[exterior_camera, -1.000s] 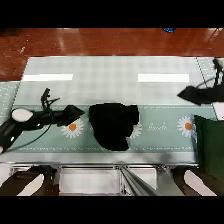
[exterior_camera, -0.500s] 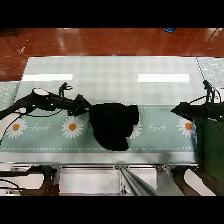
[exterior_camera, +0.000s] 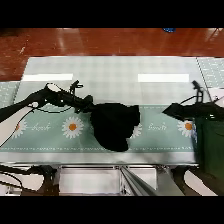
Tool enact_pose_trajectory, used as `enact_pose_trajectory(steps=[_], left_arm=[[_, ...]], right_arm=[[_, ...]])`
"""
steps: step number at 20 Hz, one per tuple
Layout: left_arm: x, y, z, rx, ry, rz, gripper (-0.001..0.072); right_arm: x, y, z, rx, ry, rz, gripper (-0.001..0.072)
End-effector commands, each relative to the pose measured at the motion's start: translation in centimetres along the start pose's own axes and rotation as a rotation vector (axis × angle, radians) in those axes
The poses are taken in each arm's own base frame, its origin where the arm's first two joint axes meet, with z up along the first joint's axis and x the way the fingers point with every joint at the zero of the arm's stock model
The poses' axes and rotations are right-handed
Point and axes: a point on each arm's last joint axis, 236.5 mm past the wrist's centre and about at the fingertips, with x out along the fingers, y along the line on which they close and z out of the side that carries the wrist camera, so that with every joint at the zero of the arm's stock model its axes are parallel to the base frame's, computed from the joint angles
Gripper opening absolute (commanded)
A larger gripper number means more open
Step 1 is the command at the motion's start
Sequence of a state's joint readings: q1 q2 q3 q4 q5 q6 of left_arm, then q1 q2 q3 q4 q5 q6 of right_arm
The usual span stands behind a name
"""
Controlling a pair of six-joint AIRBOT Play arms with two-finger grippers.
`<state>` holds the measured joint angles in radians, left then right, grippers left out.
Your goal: Fold the shirts.
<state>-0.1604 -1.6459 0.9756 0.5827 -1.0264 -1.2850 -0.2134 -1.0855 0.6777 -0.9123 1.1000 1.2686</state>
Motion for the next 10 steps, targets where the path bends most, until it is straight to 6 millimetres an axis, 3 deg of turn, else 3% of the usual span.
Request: enact_pose_trajectory(steps=[1, 3, 5, 10], left_arm=[[-0.3, -1.0, -0.5, 0.016, 0.037, -0.031, 0.0021], [-0.3, -1.0, -0.7, 0.015, 0.044, -0.034, 0.0021], [-0.3, -1.0, -0.6, 0.015, 0.044, -0.033, 0.0021], [-0.3, -0.9, -0.3, 0.014, 0.03, -0.03, 0.0021]], right_arm=[[4.3, 4.0, -1.6, -0.03, 0.089, 0.073, 0.0408], [6.7, 5.5, -1.8, 0.0, 0.103, 0.112, 0.0408], [8.4, 5.9, -2.4, 0.023, 0.133, 0.122, 0.0408], [11.2, 6.8, -4.3, 0.025, 0.209, 0.155, 0.0408]])
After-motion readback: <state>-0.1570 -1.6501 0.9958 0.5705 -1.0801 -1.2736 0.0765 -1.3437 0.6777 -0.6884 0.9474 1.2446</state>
